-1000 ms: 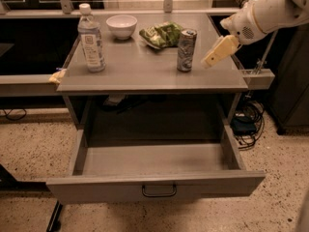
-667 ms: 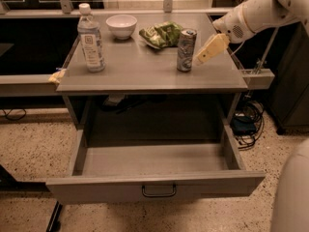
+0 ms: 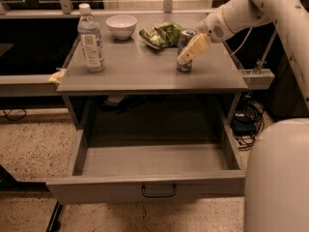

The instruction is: Place redbull can into top drawer

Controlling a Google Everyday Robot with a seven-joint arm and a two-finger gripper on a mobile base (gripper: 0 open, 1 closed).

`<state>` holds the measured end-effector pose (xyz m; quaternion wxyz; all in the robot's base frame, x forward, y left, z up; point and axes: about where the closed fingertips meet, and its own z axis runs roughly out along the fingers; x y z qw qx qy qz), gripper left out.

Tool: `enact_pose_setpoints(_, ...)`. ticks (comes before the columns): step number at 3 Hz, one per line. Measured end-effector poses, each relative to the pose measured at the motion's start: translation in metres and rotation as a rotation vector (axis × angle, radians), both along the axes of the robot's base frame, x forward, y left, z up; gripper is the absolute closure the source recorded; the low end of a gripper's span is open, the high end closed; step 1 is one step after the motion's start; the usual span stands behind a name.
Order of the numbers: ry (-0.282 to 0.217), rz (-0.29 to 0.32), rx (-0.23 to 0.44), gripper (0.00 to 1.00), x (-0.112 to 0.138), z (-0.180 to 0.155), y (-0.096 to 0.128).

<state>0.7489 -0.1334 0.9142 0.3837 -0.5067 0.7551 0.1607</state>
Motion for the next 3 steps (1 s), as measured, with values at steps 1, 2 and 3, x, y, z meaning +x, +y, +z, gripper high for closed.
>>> enact_pose_setpoints(1, 0.011, 0.037, 0.006, 0.13, 0.0052, -0.0063, 0.0188)
enact_pose_setpoints(2, 0.015, 0.049, 0.007, 0.19, 0.0071, -0.0083, 0.0248)
enact_pose_setpoints(3, 0.015, 0.049, 0.007, 0.43, 0.0071, -0.0083, 0.0249)
